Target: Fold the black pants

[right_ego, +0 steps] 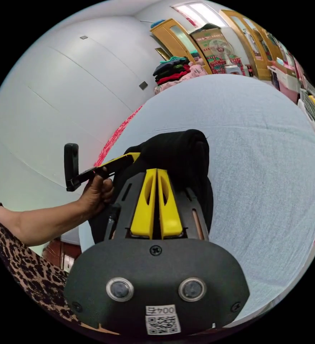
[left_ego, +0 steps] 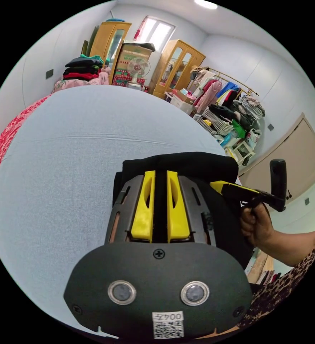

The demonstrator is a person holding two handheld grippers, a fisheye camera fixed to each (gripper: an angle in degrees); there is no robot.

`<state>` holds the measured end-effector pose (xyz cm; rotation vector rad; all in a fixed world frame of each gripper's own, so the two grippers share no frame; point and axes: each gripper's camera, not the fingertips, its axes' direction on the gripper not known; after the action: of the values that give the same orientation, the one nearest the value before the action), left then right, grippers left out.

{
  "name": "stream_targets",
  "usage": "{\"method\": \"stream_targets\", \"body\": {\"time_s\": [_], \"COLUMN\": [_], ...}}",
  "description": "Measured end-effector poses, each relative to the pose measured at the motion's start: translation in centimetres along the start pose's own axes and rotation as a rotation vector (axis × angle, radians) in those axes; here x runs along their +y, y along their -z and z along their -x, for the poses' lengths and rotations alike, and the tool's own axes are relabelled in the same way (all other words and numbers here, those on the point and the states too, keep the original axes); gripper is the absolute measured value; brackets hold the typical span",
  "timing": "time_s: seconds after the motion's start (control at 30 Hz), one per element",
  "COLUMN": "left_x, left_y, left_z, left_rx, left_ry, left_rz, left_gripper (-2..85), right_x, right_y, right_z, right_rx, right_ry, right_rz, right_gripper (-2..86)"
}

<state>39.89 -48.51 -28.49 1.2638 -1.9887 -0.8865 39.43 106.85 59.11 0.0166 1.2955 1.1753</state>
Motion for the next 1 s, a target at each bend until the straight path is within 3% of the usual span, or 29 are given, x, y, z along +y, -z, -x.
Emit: {"method": "stream_targets", "body": {"time_s": [0.13, 0.27, 0.47, 0.6, 0.77, 0.93, 1.0], "left_x": [-0.1, -1.6, 1.0, 9.4, 15.5, 20.3, 21.7], "left_y": [0.1, 1.8, 12.4, 16.4, 17.5, 16.6, 14.8], "left_z": [1.6, 3.8, 7.1, 12.5, 15.8, 17.2, 17.1], "left_rx": [0.027, 0.118, 0.204, 0.19, 0.225, 0.482, 0.573], "left_ry": [0.017, 0.046, -0.062, 0.056, 0.21, 0.542, 0.654], "left_rz": [-0.002, 0.045, -0.017, 0.039, 0.06, 0.056, 0.05], "left_gripper": [4.2, 6.8, 13.4, 15.3, 16.6, 20.3, 22.1], "right_x": [-0.1, -1.2, 5.1, 11.6, 12.9, 12.6, 12.6], "right_y": [-0.9, 1.0, 7.5, 7.3, 4.4, -0.3, -2.2], "right_z": [-1.6, -2.6, -1.9, -5.0, -6.2, -9.1, -10.0], "right_rx": [-0.06, -0.256, -0.104, -0.14, -0.182, -0.26, -0.271], "right_ry": [-0.032, -0.072, 0.022, -0.133, -0.192, -0.27, -0.322], "right_rz": [0.002, 0.089, 0.194, 0.22, 0.182, 0.241, 0.263], "right_gripper": [0.6, 8.1, 17.8, 18.8, 21.0, 20.9, 17.0]}}
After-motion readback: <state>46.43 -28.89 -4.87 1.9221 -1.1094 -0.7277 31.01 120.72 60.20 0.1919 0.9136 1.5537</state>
